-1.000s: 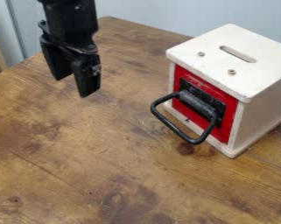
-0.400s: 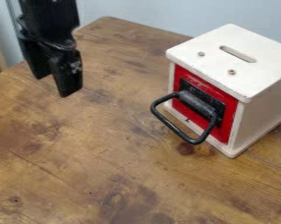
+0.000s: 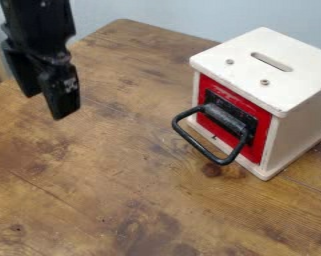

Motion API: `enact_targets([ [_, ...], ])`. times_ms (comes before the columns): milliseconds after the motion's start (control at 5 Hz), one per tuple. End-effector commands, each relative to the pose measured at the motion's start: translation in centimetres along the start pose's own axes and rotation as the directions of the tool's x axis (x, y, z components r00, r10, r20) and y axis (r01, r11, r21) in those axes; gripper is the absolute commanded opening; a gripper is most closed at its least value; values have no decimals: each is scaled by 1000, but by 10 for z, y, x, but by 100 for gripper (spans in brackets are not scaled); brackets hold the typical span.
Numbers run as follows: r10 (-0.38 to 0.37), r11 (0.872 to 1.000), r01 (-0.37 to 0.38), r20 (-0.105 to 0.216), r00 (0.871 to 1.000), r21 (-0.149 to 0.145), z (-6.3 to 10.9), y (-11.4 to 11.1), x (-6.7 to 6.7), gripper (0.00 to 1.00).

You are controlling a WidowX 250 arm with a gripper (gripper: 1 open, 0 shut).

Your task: Close the drawer

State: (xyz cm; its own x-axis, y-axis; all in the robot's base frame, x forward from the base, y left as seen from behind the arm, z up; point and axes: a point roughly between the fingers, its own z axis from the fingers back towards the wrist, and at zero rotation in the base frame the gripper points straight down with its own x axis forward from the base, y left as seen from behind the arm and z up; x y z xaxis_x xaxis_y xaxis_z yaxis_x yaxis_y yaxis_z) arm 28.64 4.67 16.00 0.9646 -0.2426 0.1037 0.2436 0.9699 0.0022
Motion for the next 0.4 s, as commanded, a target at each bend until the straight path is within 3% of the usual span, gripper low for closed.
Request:
enact_targets([
  [0,-29,999,28,47,998,18,20,3,-12,100],
  [200,-74,997,74,40,996,4,23,0,-15,100],
])
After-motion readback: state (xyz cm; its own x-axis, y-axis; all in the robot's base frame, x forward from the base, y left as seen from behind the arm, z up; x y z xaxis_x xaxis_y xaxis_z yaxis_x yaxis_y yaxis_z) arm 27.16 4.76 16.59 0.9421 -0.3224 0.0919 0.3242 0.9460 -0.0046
